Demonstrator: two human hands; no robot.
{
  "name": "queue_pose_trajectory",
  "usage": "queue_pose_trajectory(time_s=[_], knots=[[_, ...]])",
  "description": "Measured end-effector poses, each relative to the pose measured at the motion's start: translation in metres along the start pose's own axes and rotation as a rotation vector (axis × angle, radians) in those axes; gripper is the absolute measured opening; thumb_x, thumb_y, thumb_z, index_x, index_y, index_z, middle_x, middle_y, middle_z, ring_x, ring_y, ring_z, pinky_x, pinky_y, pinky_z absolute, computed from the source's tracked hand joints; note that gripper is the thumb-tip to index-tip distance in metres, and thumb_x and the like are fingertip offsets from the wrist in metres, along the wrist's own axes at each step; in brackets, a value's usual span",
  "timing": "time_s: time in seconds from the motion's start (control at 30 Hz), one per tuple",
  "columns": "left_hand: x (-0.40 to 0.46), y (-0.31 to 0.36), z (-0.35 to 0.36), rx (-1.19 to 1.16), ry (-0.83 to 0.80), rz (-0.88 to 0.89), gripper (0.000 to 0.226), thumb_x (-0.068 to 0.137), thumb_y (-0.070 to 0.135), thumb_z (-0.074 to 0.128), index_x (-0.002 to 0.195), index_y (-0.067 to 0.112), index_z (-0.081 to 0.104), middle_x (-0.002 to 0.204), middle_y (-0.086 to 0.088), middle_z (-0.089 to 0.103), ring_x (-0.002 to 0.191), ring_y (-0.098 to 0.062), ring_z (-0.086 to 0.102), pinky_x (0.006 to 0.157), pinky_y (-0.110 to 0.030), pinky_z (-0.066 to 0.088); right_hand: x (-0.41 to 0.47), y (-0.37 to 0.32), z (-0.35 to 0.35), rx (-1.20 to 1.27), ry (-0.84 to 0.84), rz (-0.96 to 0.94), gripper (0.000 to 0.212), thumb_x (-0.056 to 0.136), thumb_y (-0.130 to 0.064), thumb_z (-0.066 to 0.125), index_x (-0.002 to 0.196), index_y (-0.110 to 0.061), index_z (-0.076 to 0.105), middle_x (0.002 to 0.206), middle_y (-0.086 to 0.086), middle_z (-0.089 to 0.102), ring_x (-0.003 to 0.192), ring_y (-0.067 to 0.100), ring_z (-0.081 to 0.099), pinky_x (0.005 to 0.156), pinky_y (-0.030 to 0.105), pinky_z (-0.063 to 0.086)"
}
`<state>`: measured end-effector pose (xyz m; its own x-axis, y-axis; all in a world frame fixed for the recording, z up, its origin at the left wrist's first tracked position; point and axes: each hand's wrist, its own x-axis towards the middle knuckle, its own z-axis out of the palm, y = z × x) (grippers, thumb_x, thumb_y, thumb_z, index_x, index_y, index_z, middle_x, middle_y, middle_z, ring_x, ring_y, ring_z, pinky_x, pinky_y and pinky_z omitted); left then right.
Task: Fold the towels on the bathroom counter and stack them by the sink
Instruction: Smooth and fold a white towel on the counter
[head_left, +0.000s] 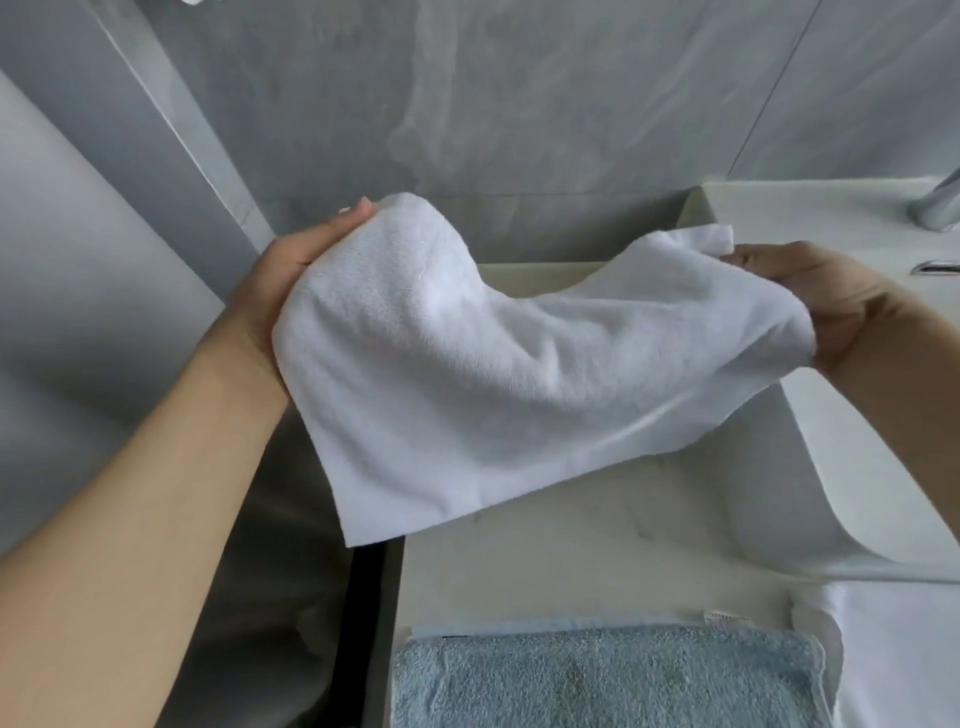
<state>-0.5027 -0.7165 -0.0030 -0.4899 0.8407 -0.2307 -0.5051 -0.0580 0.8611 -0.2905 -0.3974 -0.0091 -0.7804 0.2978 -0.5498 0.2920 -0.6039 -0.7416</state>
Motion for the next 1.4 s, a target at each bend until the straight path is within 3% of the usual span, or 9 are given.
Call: queue_pose_trajectory(time_s=[0.07,0.2,0.3,0.43,0.6,0.73,0.9,1.13,1.4], knots=[[0.026,-0.001,-0.009,0.041,0.145,0.028,0.02,0.085,0.04,0.072,0.091,0.022,0.079,0.101,0.0,0.075,0.102,-0.016,0.07,0.084,-0.029,0.056,0.013,-0.008,0.007,-0.24,-0.032,-0.016,0.024,0.082,-0.019,0.059,0.09,-0.009,0.079,0.094,0.01,0.074,0.083,0.021,0.073,0.062,0.032,0.058],[0.103,-0.035,-0.047,0.369,0.54,0.0,0.012,0.096,0.022,0.063,0.107,0.018,0.062,0.118,-0.014,0.067,0.095,-0.024,0.068,0.083,-0.037,0.057,0.091,-0.005,0.0,-0.542,0.435,-0.172,0.018,0.095,-0.002,0.051,0.102,-0.015,0.061,0.094,0.012,0.066,0.068,0.021,0.066,0.072,0.038,0.057],[0.153,-0.078,-0.077,0.773,0.642,-0.102,0.017,0.097,0.016,0.057,0.113,0.015,0.052,0.104,-0.011,0.059,0.086,-0.024,0.059,0.073,-0.035,0.05,0.152,0.021,0.001,-0.828,0.622,-0.263,0.035,0.09,-0.002,0.042,0.122,-0.012,0.053,0.104,0.017,0.057,0.083,0.026,0.056,0.07,0.036,0.046],[0.195,-0.113,-0.099,0.794,0.792,-0.213,0.037,0.097,0.037,0.047,0.106,0.002,0.056,0.092,-0.011,0.058,0.08,-0.027,0.056,0.072,-0.033,0.042,0.212,0.061,-0.005,-0.794,0.747,-0.266,0.043,0.098,-0.01,0.037,0.14,-0.006,0.036,0.134,0.018,0.048,0.115,0.031,0.051,0.083,0.029,0.038],[0.224,-0.128,-0.103,0.931,0.859,-0.121,0.039,0.103,0.03,0.033,0.12,0.001,0.052,0.117,-0.018,0.058,0.094,-0.034,0.058,0.068,-0.031,0.039,0.245,0.055,-0.022,-0.91,1.054,-0.276,0.043,0.103,-0.03,0.031,0.132,-0.002,0.043,0.139,0.02,0.048,0.128,0.036,0.046,0.102,0.039,0.034],[0.238,-0.126,-0.094,0.998,0.879,-0.034,0.026,0.099,0.022,0.037,0.09,0.003,0.051,0.087,-0.015,0.054,0.06,-0.017,0.042,0.053,-0.028,0.03,0.251,0.049,-0.036,-1.099,1.067,-0.458,0.034,0.102,-0.022,0.035,0.124,0.002,0.044,0.133,0.023,0.049,0.124,0.039,0.045,0.099,0.043,0.033],[0.25,-0.107,-0.081,0.938,0.847,-0.082,0.024,0.084,0.034,0.04,0.067,0.017,0.046,0.067,0.002,0.049,0.056,-0.02,0.042,0.052,-0.03,0.031,0.254,0.051,-0.037,-1.13,1.046,-0.399,0.031,0.103,-0.019,0.032,0.126,-0.001,0.042,0.134,0.021,0.048,0.122,0.04,0.047,0.095,0.044,0.037],[0.26,-0.116,-0.074,1.182,0.932,-0.149,0.045,0.1,0.032,0.032,0.121,0.004,0.059,0.126,-0.015,0.061,0.106,-0.035,0.057,0.078,-0.034,0.035,0.252,0.057,-0.036,-1.293,1.038,-0.404,0.031,0.096,-0.009,0.037,0.125,-0.002,0.044,0.129,0.023,0.051,0.121,0.041,0.047,0.097,0.045,0.037],[0.257,-0.121,-0.083,1.316,0.878,-0.046,0.044,0.105,0.039,0.035,0.118,0.004,0.056,0.121,-0.014,0.062,0.111,-0.035,0.056,0.08,-0.036,0.038,0.244,0.064,-0.037,-1.313,1.024,-0.577,0.048,0.083,-0.002,0.045,0.131,-0.004,0.044,0.133,0.021,0.044,0.122,0.04,0.041,0.102,0.041,0.029]])
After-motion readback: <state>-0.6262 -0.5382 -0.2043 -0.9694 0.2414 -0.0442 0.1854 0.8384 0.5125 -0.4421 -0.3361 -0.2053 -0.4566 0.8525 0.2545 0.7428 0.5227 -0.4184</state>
